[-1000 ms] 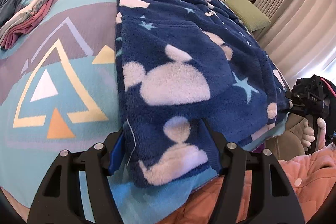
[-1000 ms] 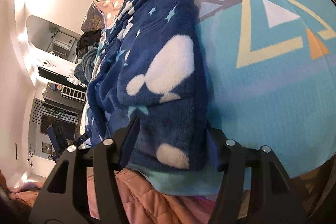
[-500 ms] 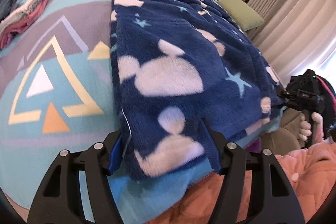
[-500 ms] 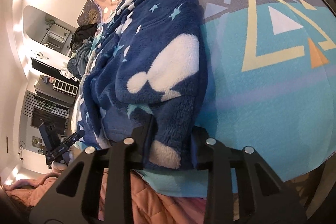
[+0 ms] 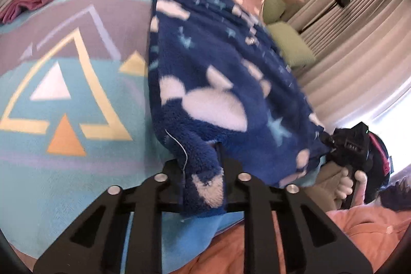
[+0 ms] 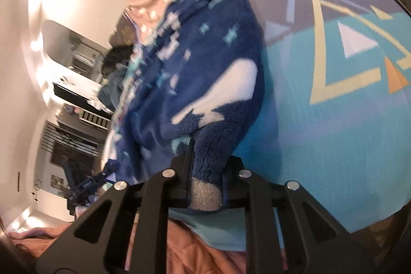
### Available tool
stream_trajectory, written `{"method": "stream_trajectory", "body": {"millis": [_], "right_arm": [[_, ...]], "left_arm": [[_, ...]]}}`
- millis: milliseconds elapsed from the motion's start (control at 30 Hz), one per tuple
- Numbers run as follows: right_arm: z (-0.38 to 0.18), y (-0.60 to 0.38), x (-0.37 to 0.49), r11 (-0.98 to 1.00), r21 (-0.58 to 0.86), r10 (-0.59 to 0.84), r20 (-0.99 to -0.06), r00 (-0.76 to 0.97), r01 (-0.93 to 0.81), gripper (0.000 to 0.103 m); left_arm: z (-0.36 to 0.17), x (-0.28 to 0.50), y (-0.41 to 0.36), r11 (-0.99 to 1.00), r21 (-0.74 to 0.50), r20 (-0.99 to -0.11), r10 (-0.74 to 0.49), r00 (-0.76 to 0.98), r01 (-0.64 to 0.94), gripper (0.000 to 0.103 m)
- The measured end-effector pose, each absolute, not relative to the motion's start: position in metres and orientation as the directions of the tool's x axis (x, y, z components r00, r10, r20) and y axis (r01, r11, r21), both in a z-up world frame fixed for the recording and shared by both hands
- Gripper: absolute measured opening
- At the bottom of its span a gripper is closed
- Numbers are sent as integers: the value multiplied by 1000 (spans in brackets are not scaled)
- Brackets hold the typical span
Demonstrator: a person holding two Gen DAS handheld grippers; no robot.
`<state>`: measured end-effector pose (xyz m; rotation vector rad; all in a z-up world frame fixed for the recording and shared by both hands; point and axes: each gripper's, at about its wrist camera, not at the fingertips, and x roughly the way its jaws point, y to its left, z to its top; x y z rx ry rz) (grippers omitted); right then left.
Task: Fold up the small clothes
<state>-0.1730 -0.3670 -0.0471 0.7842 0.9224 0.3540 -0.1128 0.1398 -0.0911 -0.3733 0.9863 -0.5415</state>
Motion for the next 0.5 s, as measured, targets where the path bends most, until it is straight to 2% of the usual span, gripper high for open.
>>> {"method": "stream_trajectory", "body": {"millis": [333, 500], "right_arm": [[-1, -367, -165, 685, 725, 586, -496, 640, -65, 16], [20, -375, -157, 671, 733, 581, -428, 692, -111, 16]], "left_arm": [[-24, -104, 133, 813, -463, -601, -581, 549, 354, 18], [-2, -98, 135, 808, -454, -543, -585, 603, 375, 18]]}}
